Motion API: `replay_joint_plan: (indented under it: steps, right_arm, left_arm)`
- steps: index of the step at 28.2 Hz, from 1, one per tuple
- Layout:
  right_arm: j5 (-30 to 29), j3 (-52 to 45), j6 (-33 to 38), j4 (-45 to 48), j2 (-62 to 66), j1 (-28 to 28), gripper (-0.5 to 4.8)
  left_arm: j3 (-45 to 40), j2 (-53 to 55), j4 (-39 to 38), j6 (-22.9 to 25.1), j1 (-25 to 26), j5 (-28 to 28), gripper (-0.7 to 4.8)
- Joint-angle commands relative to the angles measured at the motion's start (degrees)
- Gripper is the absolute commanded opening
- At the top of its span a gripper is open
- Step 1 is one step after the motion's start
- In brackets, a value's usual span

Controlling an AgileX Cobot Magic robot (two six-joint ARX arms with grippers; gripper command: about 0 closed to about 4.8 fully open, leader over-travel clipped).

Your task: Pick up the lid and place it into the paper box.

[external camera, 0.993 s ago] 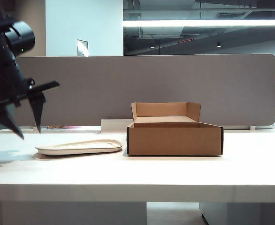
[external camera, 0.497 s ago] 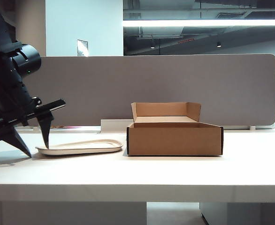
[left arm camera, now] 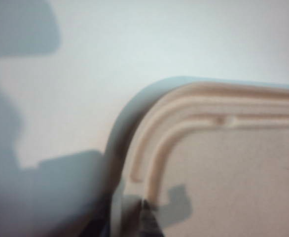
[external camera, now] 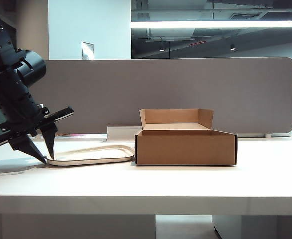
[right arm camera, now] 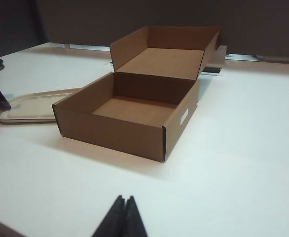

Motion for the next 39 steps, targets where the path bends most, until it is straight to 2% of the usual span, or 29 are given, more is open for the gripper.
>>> replay_joint_plan:
  steps: [1,2,3,11,15,17,23,32,36,39]
  right_arm:
    - [0.09,-0.17,0.02,0.72,-0.09,-0.04,-0.01]
    - [0.09,-0.17,0.02,0.72,-0.09,-0.04,-0.01]
    - [0.09,-0.17,0.02,0.72,-0.09,-0.04,-0.01]
    - [0.09,-0.17,0.02,0.74,-0.09,-0.04,-0.01]
    - [0.09,-0.17,0.02,0.72,-0.09,-0.04,-0.01]
    - [0.09,-0.17,0.02,0.74,-0.09,-0.04,-0.01]
    - [0.07,-0.17,0.02,0.74,-0.09,-0.04,-0.01]
    - [0.09,-0.17,0.02,0.74,-0.09,-0.02,-0.01]
    - [0.09,-0.17,0.02,0.74,-0.09,-0.02,-0.01]
    - [0.07,-0.17,0.02,0.74,-0.09,-0.02,-0.01]
  left_arm:
    - [-0.15,0.55,-0.72,0.22,-0.15,-0.07,0.66]
    - [-0.13,0.55,-0.61,0.24,-0.15,-0.11,0.05]
    - [-0.13,0.55,-0.55,0.24,-0.15,-0.09,-0.05]
    - [-0.02,-0.68,-0.20,1.53,-0.13,-0.33,-0.06]
    - [-0.02,-3.23,-0.07,3.41,-0.09,-3.89,-0.06]
    - [-0.02,-4.37,0.28,4.94,0.00,-4.61,-0.06]
    - [-0.02,-7.61,0.33,5.03,0.11,-4.70,-0.06]
    - [-0.02,-15.02,6.21,4.92,0.11,-3.32,-0.06]
    - [-0.02,-16.76,9.03,4.20,0.04,0.59,-0.06]
    - [-0.02,-17.07,13.00,2.47,-1.97,3.13,-0.06]
